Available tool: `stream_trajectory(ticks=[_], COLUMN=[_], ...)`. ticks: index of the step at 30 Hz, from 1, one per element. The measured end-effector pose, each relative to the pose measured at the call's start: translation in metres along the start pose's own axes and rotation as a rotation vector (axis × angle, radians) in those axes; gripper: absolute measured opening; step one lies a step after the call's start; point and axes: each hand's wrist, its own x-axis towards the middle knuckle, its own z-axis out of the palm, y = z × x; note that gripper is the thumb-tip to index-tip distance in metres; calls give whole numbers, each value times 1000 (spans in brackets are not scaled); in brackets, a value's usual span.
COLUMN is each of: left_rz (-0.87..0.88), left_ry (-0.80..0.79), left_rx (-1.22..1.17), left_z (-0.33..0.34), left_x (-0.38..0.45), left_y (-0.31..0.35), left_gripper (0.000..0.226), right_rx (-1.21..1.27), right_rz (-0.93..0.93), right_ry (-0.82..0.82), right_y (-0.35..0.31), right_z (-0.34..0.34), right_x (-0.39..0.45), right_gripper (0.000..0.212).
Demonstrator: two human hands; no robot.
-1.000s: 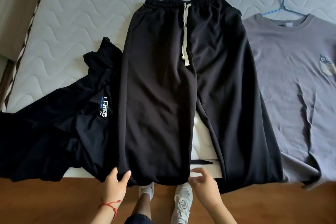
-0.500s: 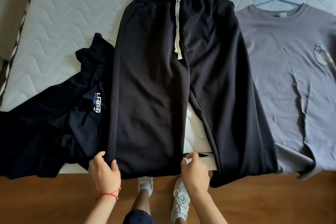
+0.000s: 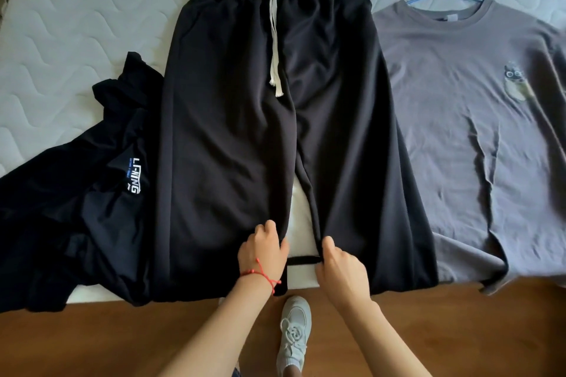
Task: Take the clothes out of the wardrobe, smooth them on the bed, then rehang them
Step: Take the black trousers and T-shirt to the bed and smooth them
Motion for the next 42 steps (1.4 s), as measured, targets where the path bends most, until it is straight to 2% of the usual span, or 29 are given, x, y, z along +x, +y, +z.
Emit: stream_trajectory(ticks=[3, 5, 7, 10, 12, 13, 17, 21, 23, 25, 27, 30, 37, 40, 42], left_rz=[3, -26, -42, -50, -22, 22, 197, 234, 268, 295, 320, 338, 192, 192, 229], left_ry=[-29, -35, -34, -33, 2, 57, 343, 314, 235, 193, 204, 302, 409, 431, 442], left_rx=[30, 40, 34, -8, -32, -40, 92, 245, 282, 276, 202, 59, -134, -131, -108], left_z=[-4, -6, -9, -9, -8, -6, 1, 6, 5, -3, -15, -38, -112, -143, -162], left_x=[10, 11, 8, 7, 7, 8, 13, 19, 22, 24, 27, 32, 75, 106, 130], left_y=[-2, -8, -11, -15, -15, -16, -22, -51, -65, -72, -78, -97, -178, -208, -223], left_gripper=[25, 26, 25, 19, 21, 23, 39, 49, 64, 68, 62, 40, 32, 28, 27], right_rx=[27, 101, 221, 450, 321, 219, -38, 6, 150, 321, 403, 379, 391, 378, 377], right_rz=[-128, -151, -74, 122, 62, -1, -208, -131, -24, 65, 54, -55, -270, -231, -150], right_ry=[-89, -191, -157, 107, 321, 364, 158, 64, 107, 192, 291, 415, 254, 186, 75], right_y=[-11, -15, -14, -1, 10, 16, 30, 28, 13, -8, -35, -82, -192, -226, -249], right_z=[10, 12, 8, -7, -9, -7, -1, 3, 0, -5, -7, -7, -8, -11, -12], right_x=[-2, -4, -5, 0, 7, 12, 28, 31, 31, 29, 24, 19, 35, 56, 75], right_gripper=[12, 17, 19, 14, 19, 28, 63, 57, 51, 46, 41, 36, 32, 28, 31])
